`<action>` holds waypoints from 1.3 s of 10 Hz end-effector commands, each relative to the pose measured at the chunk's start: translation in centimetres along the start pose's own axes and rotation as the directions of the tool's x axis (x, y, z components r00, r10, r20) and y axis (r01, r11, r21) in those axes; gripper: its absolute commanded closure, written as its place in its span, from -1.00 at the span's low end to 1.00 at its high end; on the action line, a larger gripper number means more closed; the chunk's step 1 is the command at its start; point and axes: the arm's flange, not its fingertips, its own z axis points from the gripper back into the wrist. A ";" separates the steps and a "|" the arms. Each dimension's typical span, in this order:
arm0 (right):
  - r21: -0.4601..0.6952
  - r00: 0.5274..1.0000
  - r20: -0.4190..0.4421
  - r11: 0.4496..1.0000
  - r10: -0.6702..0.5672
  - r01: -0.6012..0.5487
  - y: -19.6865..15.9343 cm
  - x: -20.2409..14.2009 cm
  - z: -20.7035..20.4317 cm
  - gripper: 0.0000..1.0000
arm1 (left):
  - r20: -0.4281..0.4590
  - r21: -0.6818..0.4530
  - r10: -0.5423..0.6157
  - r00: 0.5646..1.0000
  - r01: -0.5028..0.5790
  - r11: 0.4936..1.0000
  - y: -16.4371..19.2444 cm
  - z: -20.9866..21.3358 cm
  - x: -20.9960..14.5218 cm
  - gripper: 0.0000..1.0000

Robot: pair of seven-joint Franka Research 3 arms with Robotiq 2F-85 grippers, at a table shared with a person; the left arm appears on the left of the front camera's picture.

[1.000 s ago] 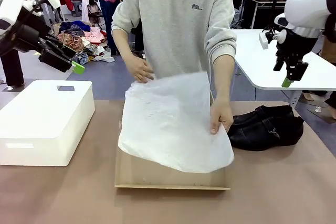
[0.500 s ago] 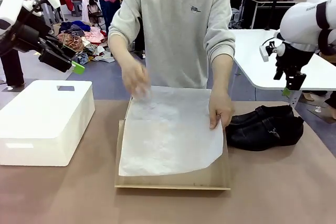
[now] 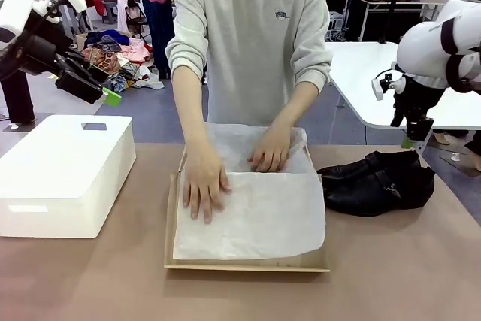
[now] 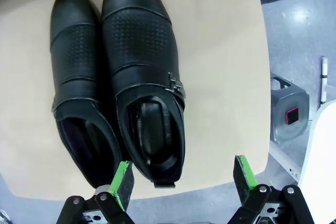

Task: Pack the shoes into the box.
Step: Place one shoe of the Shoes into the Shoes Box.

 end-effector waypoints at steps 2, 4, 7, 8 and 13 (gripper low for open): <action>0.015 0.999 0.042 1.000 0.016 -0.017 -1.9 -0.1 -1.4 -1.00 | 0.013 -0.012 -0.014 1.000 0.014 1.000 0.1 -0.1 -0.1 -1.00; 0.022 0.999 0.032 0.999 0.026 -0.027 -2.5 -0.1 -2.4 -1.00 | 0.013 -0.012 -0.014 1.000 0.014 1.000 0.1 -0.1 -0.1 -1.00; 0.039 1.000 0.024 0.999 0.020 -0.020 -3.5 -0.4 -3.2 -1.00 | 0.013 -0.012 -0.014 1.000 0.014 1.000 0.1 -0.1 -0.1 -1.00; 0.050 0.999 0.024 0.999 0.020 -0.022 -3.7 -0.5 -3.5 -1.00 | 0.013 -0.012 -0.014 1.000 0.014 1.000 0.1 -0.1 -0.1 -1.00; 0.119 0.999 0.028 0.993 0.020 -0.023 -3.8 -0.8 -5.6 -1.00 | 0.013 -0.012 -0.014 1.000 0.014 1.000 0.1 -0.1 -0.1 -1.00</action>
